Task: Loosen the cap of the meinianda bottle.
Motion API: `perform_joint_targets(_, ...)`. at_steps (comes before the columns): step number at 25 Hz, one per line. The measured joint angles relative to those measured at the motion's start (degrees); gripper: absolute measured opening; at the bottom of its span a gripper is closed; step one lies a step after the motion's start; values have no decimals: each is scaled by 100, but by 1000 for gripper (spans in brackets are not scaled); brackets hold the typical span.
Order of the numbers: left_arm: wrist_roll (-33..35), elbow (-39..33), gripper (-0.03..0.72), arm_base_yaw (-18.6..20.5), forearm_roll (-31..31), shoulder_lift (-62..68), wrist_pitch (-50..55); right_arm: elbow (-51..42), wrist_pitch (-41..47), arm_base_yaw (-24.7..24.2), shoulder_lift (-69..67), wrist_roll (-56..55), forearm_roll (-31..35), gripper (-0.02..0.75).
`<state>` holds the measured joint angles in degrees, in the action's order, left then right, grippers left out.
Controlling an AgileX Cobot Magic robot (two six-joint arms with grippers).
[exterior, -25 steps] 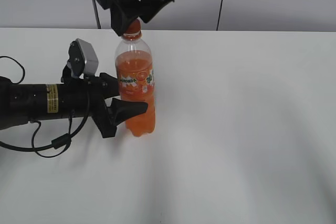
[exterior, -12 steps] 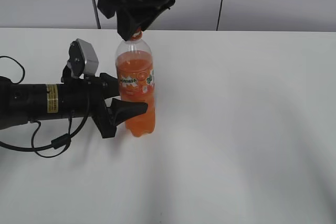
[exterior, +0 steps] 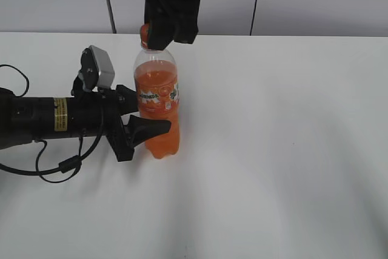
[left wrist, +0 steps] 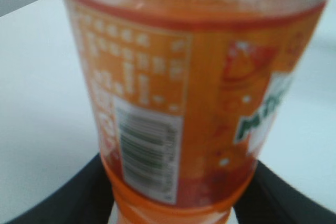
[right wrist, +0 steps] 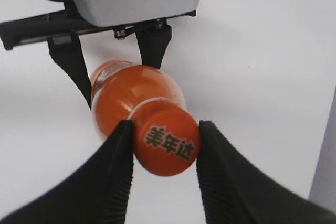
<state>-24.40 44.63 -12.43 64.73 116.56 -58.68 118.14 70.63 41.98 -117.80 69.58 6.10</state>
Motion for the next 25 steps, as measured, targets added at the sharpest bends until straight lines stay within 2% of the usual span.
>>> perform_joint_targets(6, 0, 0, 403, 0, 12, 0, 4, 7, 0, 0, 7, 1226, 26, 273)
perform_joint_targets(13, -11, 18, 403, 18, 166, 0, -1, 11, -10, 0, 7, 2052, 185, 273)
perform_joint_targets(16, -28, 24, 378, 28, 240, 0, -1, 11, -10, 0, 7, 2720, 210, 274)
perform_joint_targets(25, -95, 35, 378, 48, 227, 0, 24, 11, -255, 0, 7, 5168, 210, 274)
